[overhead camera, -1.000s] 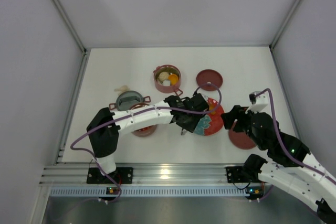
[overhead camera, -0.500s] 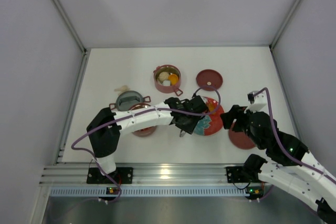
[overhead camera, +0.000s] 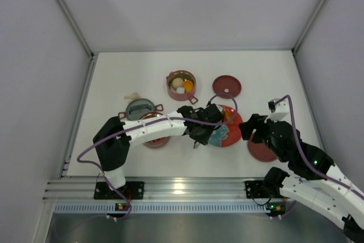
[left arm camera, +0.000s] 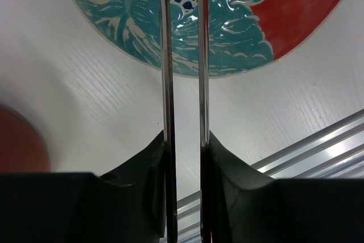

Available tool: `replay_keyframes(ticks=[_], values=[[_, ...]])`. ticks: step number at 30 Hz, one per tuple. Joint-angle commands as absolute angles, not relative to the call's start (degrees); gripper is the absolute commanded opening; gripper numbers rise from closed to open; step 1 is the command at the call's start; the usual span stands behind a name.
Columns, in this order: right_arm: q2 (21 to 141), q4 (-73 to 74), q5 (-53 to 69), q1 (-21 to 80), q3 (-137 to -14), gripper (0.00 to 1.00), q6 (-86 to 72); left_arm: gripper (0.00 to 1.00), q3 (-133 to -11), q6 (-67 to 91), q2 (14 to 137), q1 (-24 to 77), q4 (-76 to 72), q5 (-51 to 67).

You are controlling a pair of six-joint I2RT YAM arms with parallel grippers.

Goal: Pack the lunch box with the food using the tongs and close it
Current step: Pick up the fake food from the plate, then place the fake food in the packing box.

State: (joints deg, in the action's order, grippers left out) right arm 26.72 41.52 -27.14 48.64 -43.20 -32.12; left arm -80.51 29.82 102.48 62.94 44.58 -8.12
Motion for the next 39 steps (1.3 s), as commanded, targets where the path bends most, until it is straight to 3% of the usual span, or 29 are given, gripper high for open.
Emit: replay_keyframes(ticks=[1, 16, 30, 39], values=[[27.0, 41.4, -27.8, 49.6, -44.5, 0.62, -31.8, 0.27, -80.5, 30.0, 97.7, 62.8, 43.4, -8.3], [27.9, 40.3, -27.3, 49.5, -44.0, 0.62, -31.8, 0.26, -77.1, 32.0, 82.0, 62.8, 51.1, -11.9], [30.7, 37.1, -26.0, 49.5, -43.2, 0.62, -31.5, 0.27, -67.5, 42.2, 54.3, 62.8, 74.2, -18.5], [32.8, 35.4, -25.2, 49.5, -44.2, 0.61, -31.0, 0.27, -63.7, 46.9, 46.2, 62.8, 84.5, -18.5]])
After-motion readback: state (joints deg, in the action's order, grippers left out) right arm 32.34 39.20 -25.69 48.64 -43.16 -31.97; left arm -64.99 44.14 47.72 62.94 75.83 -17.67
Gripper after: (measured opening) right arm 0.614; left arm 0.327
